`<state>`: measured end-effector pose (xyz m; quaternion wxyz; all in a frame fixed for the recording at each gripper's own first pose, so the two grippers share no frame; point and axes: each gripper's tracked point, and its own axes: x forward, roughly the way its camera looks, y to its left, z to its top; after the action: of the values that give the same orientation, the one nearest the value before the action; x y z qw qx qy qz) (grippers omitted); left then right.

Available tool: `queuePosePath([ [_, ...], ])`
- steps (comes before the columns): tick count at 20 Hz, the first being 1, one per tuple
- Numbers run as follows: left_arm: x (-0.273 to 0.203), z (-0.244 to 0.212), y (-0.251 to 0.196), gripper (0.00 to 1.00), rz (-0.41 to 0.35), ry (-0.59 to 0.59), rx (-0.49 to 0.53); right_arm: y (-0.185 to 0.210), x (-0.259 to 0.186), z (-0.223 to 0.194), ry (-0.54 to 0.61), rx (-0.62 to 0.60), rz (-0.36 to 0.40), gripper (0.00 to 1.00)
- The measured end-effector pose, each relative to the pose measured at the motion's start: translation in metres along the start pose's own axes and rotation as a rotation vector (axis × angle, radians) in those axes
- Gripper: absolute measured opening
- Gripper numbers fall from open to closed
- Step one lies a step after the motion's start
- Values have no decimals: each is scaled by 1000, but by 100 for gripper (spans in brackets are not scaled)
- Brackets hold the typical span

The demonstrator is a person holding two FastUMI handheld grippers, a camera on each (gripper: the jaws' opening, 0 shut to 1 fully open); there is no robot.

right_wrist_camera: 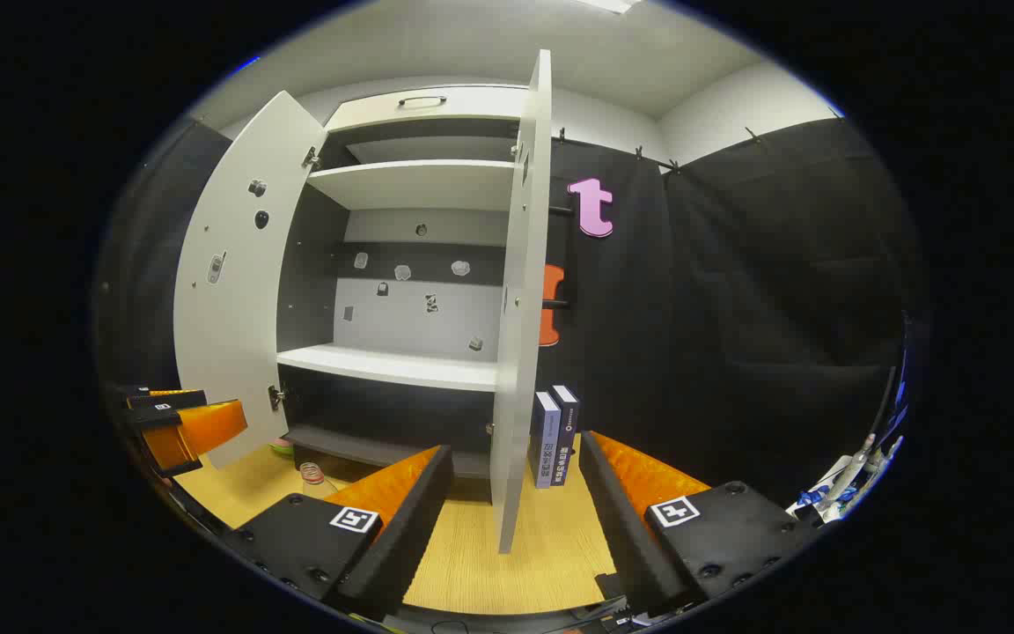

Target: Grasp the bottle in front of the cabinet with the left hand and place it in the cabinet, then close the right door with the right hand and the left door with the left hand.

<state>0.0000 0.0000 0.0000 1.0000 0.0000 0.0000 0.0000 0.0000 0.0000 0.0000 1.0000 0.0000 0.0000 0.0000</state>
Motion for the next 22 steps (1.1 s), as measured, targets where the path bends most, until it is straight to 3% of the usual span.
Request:
queuePosePath([
  [1,0,0,1,95,1,-1,0,0,0,0,1,1,0,96],
  [11,0,-3,1,95,1,7,3,2,-1,0,3,6,-3,96],
  [18,9,-39,-2,95,-12,65,18,-2,-2,-1,5,9,-13,96],
  [22,21,-84,-9,95,-46,160,12,-3,-3,-1,7,13,-15,96],
])
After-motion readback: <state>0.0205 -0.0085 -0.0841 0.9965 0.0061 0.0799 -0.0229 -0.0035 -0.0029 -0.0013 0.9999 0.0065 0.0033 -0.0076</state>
